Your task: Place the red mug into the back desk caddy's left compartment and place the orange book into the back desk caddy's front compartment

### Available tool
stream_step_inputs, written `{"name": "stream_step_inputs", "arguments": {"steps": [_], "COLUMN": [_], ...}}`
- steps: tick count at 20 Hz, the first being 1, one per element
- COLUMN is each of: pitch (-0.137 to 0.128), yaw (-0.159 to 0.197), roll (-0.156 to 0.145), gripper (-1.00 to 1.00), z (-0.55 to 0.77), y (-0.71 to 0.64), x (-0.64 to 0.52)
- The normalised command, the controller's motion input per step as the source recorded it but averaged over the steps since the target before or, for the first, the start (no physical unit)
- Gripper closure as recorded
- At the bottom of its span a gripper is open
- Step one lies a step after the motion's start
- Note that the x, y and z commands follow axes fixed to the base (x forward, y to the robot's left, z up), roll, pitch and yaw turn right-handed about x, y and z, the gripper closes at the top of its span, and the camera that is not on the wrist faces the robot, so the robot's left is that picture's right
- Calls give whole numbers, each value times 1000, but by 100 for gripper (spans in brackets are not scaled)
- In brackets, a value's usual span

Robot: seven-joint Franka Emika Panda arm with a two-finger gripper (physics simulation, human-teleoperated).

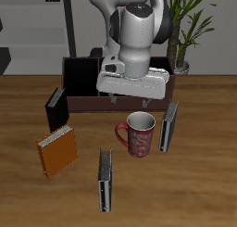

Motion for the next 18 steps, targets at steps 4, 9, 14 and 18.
{"name": "stream_step_inputs", "arguments": {"steps": [4, 9, 14, 18], "pitch": [-16, 13, 29, 28], "yaw": [6, -7, -25, -3], "roll": [-21, -8, 5, 53], "gripper": [-100, -100, -100, -100], "z": [-182, -225, -197, -221], "y": [-150, -69, -4, 147], "x": [-66, -53, 46, -81]}}
